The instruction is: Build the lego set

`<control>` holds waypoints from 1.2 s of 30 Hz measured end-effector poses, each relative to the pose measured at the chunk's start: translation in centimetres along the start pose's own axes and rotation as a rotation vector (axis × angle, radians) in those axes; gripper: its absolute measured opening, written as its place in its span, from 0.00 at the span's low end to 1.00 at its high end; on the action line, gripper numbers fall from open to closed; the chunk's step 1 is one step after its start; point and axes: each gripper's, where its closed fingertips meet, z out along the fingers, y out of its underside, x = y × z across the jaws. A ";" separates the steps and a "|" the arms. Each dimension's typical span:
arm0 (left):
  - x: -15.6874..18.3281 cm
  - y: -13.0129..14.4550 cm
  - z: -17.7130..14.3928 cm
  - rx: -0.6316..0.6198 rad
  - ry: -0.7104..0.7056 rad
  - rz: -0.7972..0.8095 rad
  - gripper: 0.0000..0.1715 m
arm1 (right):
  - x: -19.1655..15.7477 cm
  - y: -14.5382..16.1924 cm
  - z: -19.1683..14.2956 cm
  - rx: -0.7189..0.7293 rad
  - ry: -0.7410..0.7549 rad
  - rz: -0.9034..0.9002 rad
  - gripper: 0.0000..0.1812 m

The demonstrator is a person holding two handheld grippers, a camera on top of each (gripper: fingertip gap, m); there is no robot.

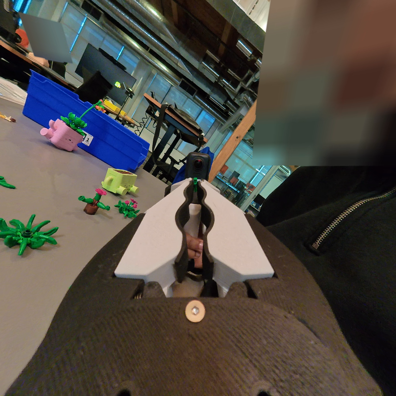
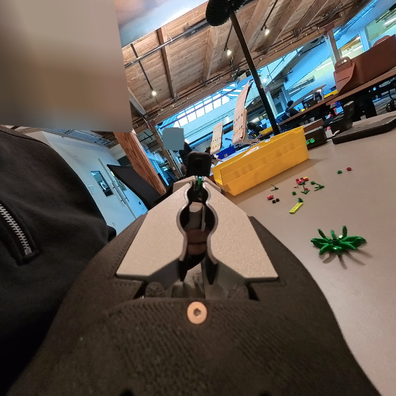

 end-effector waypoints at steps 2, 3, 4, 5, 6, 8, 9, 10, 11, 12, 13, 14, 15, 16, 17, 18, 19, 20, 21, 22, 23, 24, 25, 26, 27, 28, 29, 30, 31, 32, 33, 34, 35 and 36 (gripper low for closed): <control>0.0 0.1 0.0 -0.003 0.001 0.003 0.00 | 0.0 -0.1 0.0 0.003 -0.004 0.006 0.02; 0.0 0.1 0.0 -0.005 0.001 0.003 0.00 | 0.0 -0.1 -0.1 0.007 -0.004 0.008 0.02; -0.1 0.2 0.0 -0.007 0.001 0.002 0.00 | 0.0 -0.2 -0.1 0.011 -0.004 0.010 0.02; -0.1 0.2 0.0 -0.008 0.002 0.000 0.00 | 0.1 -0.2 -0.2 0.014 -0.003 0.012 0.02; -0.1 0.2 0.1 -0.010 0.001 0.001 0.00 | 0.1 -0.3 -0.2 0.017 -0.003 0.015 0.02; -0.1 0.3 0.1 -0.012 0.000 0.001 0.00 | 0.2 -0.3 -0.2 0.019 0.003 0.023 0.00; -0.1 0.3 0.1 -0.014 -0.002 0.003 0.00 | 0.3 -0.3 -0.2 0.018 0.003 0.026 0.00; -0.2 0.3 0.1 -0.015 -0.004 0.005 0.00 | 0.3 -0.3 -0.3 0.018 0.004 0.027 0.00; -0.2 0.3 0.1 -0.015 -0.006 0.006 0.00 | 0.3 -0.3 -0.3 0.016 0.007 0.027 0.00; -0.3 0.3 0.1 -0.016 -0.009 0.006 0.00 | 0.4 -0.2 -0.3 0.013 0.009 0.028 0.00; -0.3 0.4 0.1 -0.018 -0.013 0.005 0.00 | 0.4 -0.2 -0.3 0.010 0.012 0.028 0.00; -0.4 0.4 0.2 -0.024 -0.020 0.007 0.00 | 0.5 -0.2 -0.3 0.006 0.016 0.028 0.00; -0.5 0.4 0.2 -0.036 -0.033 0.016 0.00 | 0.6 -0.2 -0.4 -0.001 0.019 0.028 0.00; -0.8 0.5 0.2 -0.055 -0.060 0.035 0.03 | 0.7 -0.4 -0.5 -0.004 0.027 0.024 0.00; -1.2 0.5 0.0 -0.081 -0.097 0.069 0.07 | 0.9 -0.6 -0.7 -0.005 0.042 0.015 0.00; -1.7 0.6 -0.2 -0.120 -0.149 0.112 0.11 | 1.3 -0.9 -0.9 -0.012 0.065 0.003 0.00; -2.4 0.9 -0.5 -0.176 -0.206 0.161 0.14 | 1.7 -1.1 -1.1 -0.028 0.092 -0.012 0.00; -3.3 1.5 -1.0 -0.251 -0.278 0.214 0.16 | 2.2 -1.1 -1.3 -0.061 0.123 -0.028 0.00; -4.5 2.3 -1.7 -0.340 -0.371 0.267 0.17 | 2.8 -0.8 -1.4 -0.113 0.160 -0.048 0.00; -5.8 3.0 -2.5 -0.438 -0.467 0.319 0.17 | 3.4 -0.3 -1.6 -0.181 0.203 -0.071 0.00; -6.9 3.7 -3.3 -0.528 -0.547 0.367 0.18 | 4.0 0.4 -1.7 -0.254 0.242 -0.097 0.00; -7.7 4.2 -4.1 -0.601 -0.616 0.403 0.18 | 4.5 1.2 -1.8 -0.322 0.279 -0.126 0.00; -8.4 4.6 -4.7 -0.657 -0.669 0.424 0.18 | 5.1 2.0 -1.9 -0.388 0.318 -0.153 0.00; -8.9 5.2 -5.2 -0.704 -0.699 0.429 0.17 | 5.6 2.9 -2.0 -0.456 0.350 -0.175 0.00; -9.3 5.7 -5.6 -0.744 -0.723 0.418 0.15 | 6.0 3.9 -2.1 -0.518 0.376 -0.196 0.00; -9.6 6.3 -5.9 -0.773 -0.731 0.402 0.14 | 6.4 4.8 -2.2 -0.576 0.398 -0.212 0.00; -9.7 6.8 -6.1 -0.793 -0.727 0.387 0.14 | 6.7 5.7 -2.2 -0.630 0.411 -0.221 0.00; -9.8 7.2 -6.3 -0.812 -0.724 0.363 0.14 | 6.9 6.4 -2.1 -0.678 0.418 -0.233 0.00; -9.7 7.4 -6.3 -0.820 -0.713 0.349 0.15 | 7.1 7.0 -2.0 -0.719 0.428 -0.251 0.00; -9.6 7.4 -6.2 -0.816 -0.706 0.349 0.15 | 7.4 7.5 -2.0 -0.757 0.435 -0.270 0.00; -9.6 7.3 -6.2 -0.811 -0.707 0.350 0.15 | 7.6 8.1 -1.9 -0.798 0.436 -0.288 0.00; -9.6 7.4 -6.2 -0.813 -0.711 0.350 0.15 | 7.9 8.6 -1.9 -0.841 0.435 -0.307 0.00; -9.7 7.5 -6.3 -0.821 -0.714 0.348 0.14 | 8.1 9.1 -1.9 -0.882 0.432 -0.324 0.00; -9.7 7.7 -6.4 -0.833 -0.718 0.347 0.14 | 8.3 9.5 -1.9 -0.920 0.423 -0.338 0.01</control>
